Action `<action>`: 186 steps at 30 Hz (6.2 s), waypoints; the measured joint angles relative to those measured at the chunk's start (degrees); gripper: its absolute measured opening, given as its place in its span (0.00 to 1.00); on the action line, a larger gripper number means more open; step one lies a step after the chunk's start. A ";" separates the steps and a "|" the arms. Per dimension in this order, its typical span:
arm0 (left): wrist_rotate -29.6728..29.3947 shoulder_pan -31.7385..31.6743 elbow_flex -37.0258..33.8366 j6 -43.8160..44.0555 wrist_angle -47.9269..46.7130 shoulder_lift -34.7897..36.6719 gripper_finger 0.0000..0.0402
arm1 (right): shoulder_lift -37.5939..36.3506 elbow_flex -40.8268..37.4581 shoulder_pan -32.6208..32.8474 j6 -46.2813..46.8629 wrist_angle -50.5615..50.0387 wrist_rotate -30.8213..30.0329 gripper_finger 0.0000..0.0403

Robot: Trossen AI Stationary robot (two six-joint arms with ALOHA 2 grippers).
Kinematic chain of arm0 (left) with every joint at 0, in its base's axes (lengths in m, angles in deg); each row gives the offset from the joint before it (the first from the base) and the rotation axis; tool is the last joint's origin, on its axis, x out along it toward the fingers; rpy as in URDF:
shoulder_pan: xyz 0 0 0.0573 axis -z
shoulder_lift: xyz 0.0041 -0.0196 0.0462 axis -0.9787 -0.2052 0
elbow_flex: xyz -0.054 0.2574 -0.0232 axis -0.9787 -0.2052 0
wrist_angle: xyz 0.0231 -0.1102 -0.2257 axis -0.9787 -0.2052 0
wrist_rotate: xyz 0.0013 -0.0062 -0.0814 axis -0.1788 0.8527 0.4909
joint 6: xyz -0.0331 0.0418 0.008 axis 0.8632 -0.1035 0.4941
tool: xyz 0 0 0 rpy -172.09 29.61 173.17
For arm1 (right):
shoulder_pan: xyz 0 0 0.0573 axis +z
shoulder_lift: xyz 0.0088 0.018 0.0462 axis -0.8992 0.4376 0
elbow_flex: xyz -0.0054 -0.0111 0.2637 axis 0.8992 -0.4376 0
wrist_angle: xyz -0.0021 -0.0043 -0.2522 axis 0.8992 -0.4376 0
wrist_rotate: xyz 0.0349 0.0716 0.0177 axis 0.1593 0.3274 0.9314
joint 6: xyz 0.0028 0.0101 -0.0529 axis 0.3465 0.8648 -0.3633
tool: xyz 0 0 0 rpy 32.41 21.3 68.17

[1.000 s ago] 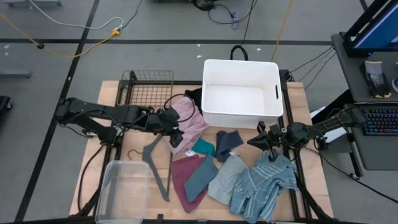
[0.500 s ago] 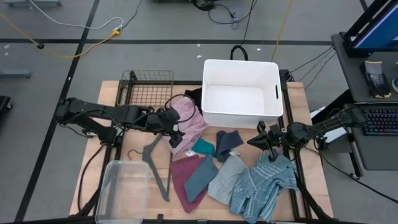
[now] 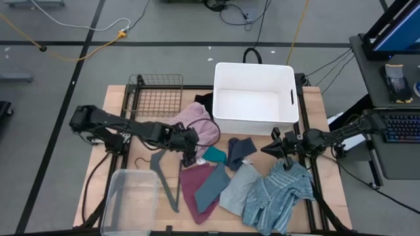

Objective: Pick & Place Cloths
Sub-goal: Put the pink long sleeve in the white bin

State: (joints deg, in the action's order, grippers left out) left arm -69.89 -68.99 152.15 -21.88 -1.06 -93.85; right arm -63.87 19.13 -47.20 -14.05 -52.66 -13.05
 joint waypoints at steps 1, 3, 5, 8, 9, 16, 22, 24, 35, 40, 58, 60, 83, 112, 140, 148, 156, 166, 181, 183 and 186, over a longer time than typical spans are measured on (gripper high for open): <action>0.00 -0.02 0.00 -0.09 -0.03 -0.53 0.74 | 0.00 0.01 0.01 0.00 0.00 0.00 0.01; -0.02 -0.14 0.00 -0.15 -0.08 -1.59 0.73 | -0.02 0.02 0.00 0.00 0.00 0.00 0.01; -0.30 -0.20 0.00 -0.41 -0.35 -2.45 0.73 | -0.01 0.01 0.00 0.01 -0.02 -0.01 0.01; -2.73 -0.18 -0.01 -0.73 -0.51 -3.75 0.74 | -0.01 0.01 0.00 0.01 -0.15 0.00 0.01; -3.82 -0.17 0.00 -0.43 -0.87 -4.10 0.74 | -0.02 0.00 0.00 0.00 -0.24 0.00 0.01; -6.30 -0.31 0.00 0.90 -1.86 -7.48 0.74 | -0.02 0.01 0.00 0.02 -0.37 -0.01 0.01; -6.57 -0.88 0.00 4.92 -4.83 -12.20 0.74 | 0.00 0.01 0.01 0.00 -0.71 -0.02 0.01; -6.07 -1.30 0.00 6.13 -5.18 -14.12 0.74 | -0.02 0.00 0.02 0.00 -0.67 0.00 0.01; 0.02 -2.56 0.45 7.97 -3.75 -23.98 0.74 | 0.00 0.02 0.00 0.48 -0.70 0.00 0.01; -0.05 -2.57 0.48 10.64 -3.38 -24.51 0.69 | -0.02 0.02 0.00 1.55 -0.70 0.01 0.01; 1.18 -3.34 0.15 16.77 -3.29 -24.16 0.04 | 0.00 0.01 0.01 1.75 -0.71 0.02 0.01; 1.70 -3.37 0.12 17.75 -3.74 -23.76 0.04 | -0.02 0.01 0.00 1.75 -0.70 0.02 0.01; -2.77 -2.68 -0.21 32.51 -9.37 13.36 0.01 | -0.02 0.02 0.01 1.77 -1.04 0.02 0.01; 0.80 -0.39 0.00 5.59 44.66 38.30 0.01 | -0.01 0.00 0.02 1.78 9.02 -1.79 0.01; 8.57 -0.39 0.04 8.15 59.91 31.66 0.00 | 0.00 0.00 0.00 -13.06 26.00 -7.01 0.01; 8.59 -0.39 0.07 6.03 58.97 28.17 0.00 | 0.01 0.00 0.00 -13.07 27.30 -7.15 0.01; 8.75 -0.39 0.07 0.98 57.90 24.02 0.00 | -0.02 0.00 0.00 -15.01 28.11 -7.06 0.01; 5.91 -0.39 0.03 -0.25 59.22 22.73 0.00 | 0.00 0.15 0.00 -20.48 34.47 -7.10 0.01; 5.42 -0.88 0.24 0.33 60.00 22.81 0.00 | 11.39 21.22 0.02 -30.49 24.34 0.96 0.01; 5.42 -0.83 0.24 0.81 60.02 22.81 0.00 | 14.06 24.96 0.02 -32.73 22.34 2.03 0.01; 5.43 -0.83 0.24 1.93 59.96 22.81 0.00 | 18.55 31.09 0.02 -36.48 19.43 2.04 0.01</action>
State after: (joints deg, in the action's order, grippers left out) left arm -64.46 -69.82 152.39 -19.95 58.90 -71.04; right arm -45.33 50.23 -47.19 -50.53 -33.23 -11.01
